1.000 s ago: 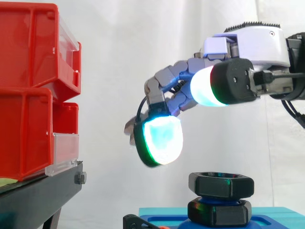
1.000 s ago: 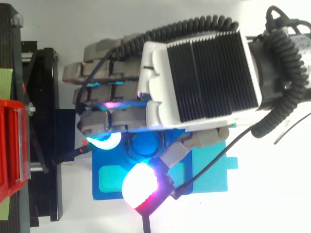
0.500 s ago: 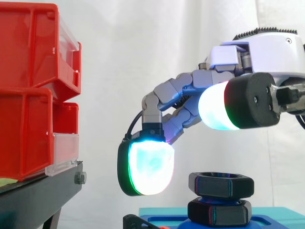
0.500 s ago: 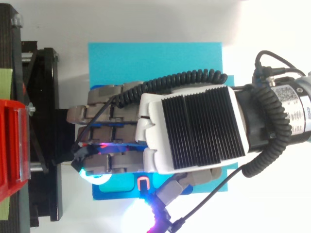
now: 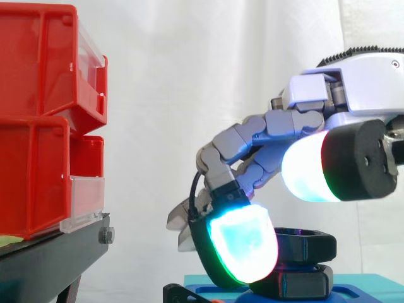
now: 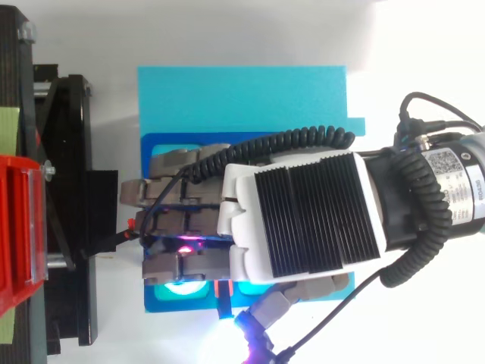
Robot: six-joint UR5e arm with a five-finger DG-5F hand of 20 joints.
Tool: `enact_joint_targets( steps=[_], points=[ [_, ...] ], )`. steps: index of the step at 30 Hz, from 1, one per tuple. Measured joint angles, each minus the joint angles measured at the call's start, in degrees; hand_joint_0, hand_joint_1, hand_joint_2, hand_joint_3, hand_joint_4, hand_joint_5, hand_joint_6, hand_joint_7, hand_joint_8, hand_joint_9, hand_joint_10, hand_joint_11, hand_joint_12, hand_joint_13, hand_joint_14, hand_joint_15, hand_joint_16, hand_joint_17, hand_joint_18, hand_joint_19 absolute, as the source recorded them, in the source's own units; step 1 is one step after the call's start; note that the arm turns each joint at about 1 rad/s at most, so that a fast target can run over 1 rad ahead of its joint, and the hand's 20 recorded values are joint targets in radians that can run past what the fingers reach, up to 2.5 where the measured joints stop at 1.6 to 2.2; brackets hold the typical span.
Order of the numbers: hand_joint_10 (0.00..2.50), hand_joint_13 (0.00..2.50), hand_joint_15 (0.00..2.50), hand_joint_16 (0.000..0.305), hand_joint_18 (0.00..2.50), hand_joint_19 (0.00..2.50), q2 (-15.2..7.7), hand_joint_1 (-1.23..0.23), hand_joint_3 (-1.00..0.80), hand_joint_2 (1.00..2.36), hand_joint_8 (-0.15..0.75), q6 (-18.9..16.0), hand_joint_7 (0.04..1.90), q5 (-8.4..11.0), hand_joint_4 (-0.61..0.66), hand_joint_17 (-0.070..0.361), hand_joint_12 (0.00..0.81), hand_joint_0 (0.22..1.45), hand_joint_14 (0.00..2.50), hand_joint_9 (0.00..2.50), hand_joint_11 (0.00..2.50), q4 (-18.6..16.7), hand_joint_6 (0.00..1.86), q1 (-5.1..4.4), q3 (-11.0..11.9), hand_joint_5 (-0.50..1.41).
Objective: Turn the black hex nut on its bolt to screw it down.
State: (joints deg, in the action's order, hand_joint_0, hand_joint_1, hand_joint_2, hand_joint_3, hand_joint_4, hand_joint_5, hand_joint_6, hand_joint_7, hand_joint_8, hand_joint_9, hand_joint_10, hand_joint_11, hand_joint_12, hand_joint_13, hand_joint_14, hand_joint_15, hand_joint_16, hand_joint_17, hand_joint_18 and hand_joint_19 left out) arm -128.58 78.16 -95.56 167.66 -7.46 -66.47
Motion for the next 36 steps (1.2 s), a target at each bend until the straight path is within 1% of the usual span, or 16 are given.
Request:
enact_joint_targets(
  steps=[5, 11, 23, 26, 30, 33, 36],
  points=[
    [0.00, 0.44, 0.00, 0.052, 0.44, 0.28, 0.00, -0.27, -0.50, 1.00, 0.240, 0.13, 1.49, -0.32, 0.17, 0.116, 0.346, 0.50, 0.00, 0.67, 0.05, 0.72, 0.53, 0.32, 0.01, -0.03],
    [0.00, 0.44, 0.00, 0.052, 0.45, 0.28, 0.00, -0.27, -0.50, 1.00, 0.241, 0.56, 1.47, -1.88, 0.17, 0.116, 0.345, 0.49, 0.00, 0.67, 0.04, 0.81, 0.53, 1.08, -0.01, -0.03],
    [0.00, 0.45, 0.00, 0.052, 0.44, 0.28, 0.00, -0.27, -0.50, 1.00, 0.239, 1.29, 1.47, -4.36, 0.16, 0.116, 0.347, 0.50, 0.00, 0.67, 0.05, 0.06, 0.53, 3.15, -0.02, -0.03],
    [0.00, 0.45, 0.00, 0.052, 0.44, 0.28, 0.00, -0.27, -0.50, 1.00, 0.240, 1.36, 1.47, -5.13, 0.17, 0.116, 0.346, 0.50, 0.00, 0.67, 0.05, -0.11, 0.52, 3.81, -0.02, -0.03],
    [0.00, 0.45, 0.00, 0.052, 0.44, 0.28, 0.00, -0.27, -0.50, 1.00, 0.241, 1.49, 1.47, -6.44, 0.17, 0.116, 0.345, 0.50, 0.00, 0.67, 0.05, -0.41, 0.52, 5.01, -0.01, -0.03],
    [0.00, 0.45, 0.00, 0.052, 0.44, 0.29, 0.00, -0.27, -0.50, 1.00, 0.239, 1.58, 1.48, -7.07, 0.17, 0.116, 0.347, 0.49, 0.00, 0.67, 0.04, -0.54, 0.52, 5.57, 0.00, -0.03],
    [0.00, 0.44, 0.00, 0.052, 0.44, 0.28, 0.00, -0.27, -0.50, 1.00, 0.239, 1.60, 1.48, -7.33, 0.17, 0.116, 0.346, 0.49, 0.00, 0.67, 0.05, -0.58, 0.52, 5.92, 0.01, -0.03]
  ],
)
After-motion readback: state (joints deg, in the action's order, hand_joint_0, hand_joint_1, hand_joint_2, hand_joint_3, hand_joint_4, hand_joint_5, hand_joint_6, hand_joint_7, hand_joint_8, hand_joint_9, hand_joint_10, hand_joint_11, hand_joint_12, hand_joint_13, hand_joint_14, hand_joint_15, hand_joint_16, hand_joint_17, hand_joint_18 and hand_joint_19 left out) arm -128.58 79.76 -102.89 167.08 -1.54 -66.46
